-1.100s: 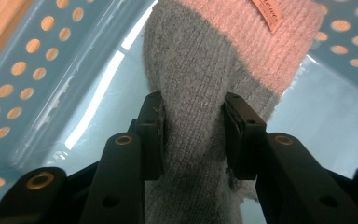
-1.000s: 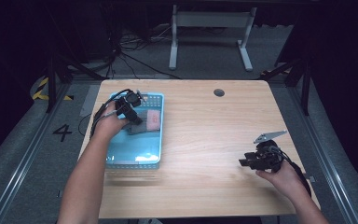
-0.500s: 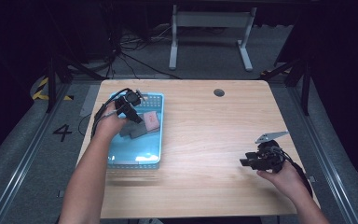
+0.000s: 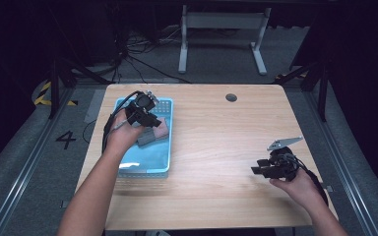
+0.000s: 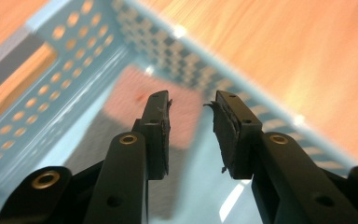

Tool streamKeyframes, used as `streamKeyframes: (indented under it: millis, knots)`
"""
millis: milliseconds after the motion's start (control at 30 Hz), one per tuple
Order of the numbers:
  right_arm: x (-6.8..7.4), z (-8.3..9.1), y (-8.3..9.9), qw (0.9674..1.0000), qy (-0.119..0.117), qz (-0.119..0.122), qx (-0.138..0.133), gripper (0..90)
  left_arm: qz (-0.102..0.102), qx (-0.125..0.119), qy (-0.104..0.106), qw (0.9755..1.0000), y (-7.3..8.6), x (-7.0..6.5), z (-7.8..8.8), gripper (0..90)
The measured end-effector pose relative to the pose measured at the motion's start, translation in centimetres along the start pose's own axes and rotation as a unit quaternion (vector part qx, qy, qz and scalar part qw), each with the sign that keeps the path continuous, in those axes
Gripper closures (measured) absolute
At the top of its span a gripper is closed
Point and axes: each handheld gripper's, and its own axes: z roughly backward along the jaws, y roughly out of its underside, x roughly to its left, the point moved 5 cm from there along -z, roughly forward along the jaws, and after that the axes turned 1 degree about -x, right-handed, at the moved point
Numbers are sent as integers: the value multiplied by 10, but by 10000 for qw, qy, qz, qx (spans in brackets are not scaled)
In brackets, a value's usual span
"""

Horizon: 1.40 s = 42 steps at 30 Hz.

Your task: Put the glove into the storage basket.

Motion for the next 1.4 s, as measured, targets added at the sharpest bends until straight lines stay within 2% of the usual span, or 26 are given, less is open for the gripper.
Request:
streamKeyframes:
  millis: [33,167,267,333,433,500,533,633,700,867,1033,1167,1400]
  knots:
    - [-1,0,0,10000,-1,3,-9,576,7,-144,67,9999,-1,-7,6,654]
    - [-1,0,-3,10000,-21,13,-18,576,-120,-338,131,9993,-2,-32,21,637]
    - [0,0,-5,10000,-35,47,-36,574,-166,-561,350,9977,-3,-52,33,617]
    - [0,0,-6,9999,-27,78,-61,574,-201,-625,407,9970,-3,-64,38,609]
    - [0,1,-7,9999,-40,70,-65,573,-243,-680,418,9965,-3,-83,44,583]
    - [0,1,-8,9999,-31,81,-74,573,-209,-691,539,9959,-2,-96,46,534]
    - [0,1,-8,9999,-32,86,-81,572,-220,-734,615,9952,0,-102,47,522]
    - [1,2,-8,9999,-44,125,-89,571,-143,-921,610,9938,6,-117,48,518]
    - [2,2,-8,9999,-43,124,-86,571,-82,-963,716,9927,10,-124,45,513]
    - [1,2,-7,9999,-27,95,-73,569,-31,-995,412,9942,20,-138,33,460]
    - [0,2,-5,10000,-10,53,-65,565,33,-1025,477,9936,30,-155,20,473]
    - [-2,2,-3,10000,0,15,-60,564,-4,-1074,486,9930,37,-171,9,468]
    - [0,-1,-2,10000,-33,47,-28,564,-292,-910,380,9947,51,-198,-24,437]
